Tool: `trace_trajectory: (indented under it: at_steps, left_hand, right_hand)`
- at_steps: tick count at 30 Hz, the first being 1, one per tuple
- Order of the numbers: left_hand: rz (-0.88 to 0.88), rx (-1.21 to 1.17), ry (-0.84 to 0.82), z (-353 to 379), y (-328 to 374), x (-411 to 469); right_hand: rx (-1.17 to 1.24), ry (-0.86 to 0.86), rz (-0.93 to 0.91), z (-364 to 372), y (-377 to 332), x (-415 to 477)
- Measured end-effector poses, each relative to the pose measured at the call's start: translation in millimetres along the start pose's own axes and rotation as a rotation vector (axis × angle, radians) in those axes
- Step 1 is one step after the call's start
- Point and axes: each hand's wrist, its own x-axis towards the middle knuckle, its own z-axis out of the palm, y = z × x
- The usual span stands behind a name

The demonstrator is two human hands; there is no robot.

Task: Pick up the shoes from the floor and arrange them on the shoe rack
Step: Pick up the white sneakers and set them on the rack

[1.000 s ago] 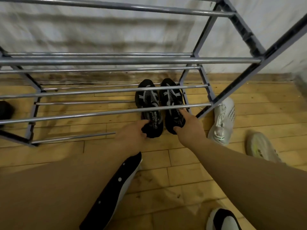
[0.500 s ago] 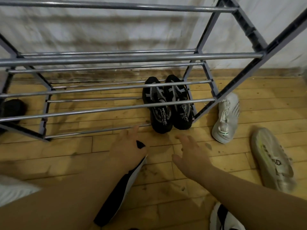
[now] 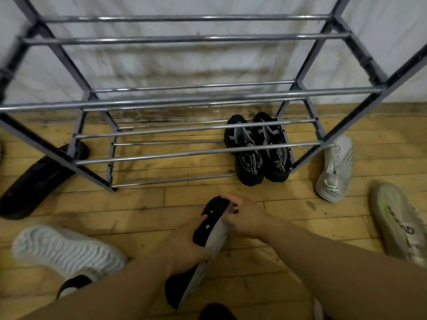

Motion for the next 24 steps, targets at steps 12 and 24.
trace_trajectory:
  at_steps: [12, 24]
  left_hand:
    - [0.258, -0.204, -0.140, -165, 158, -175]
    - [0.608, 0.213, 0.247, -159, 161, -321]
  right_hand:
    - [-0.265, 0.094, -0.348, -135, -181, -193]
    - [-0.120, 0.565, -0.492, -118, -177, -332]
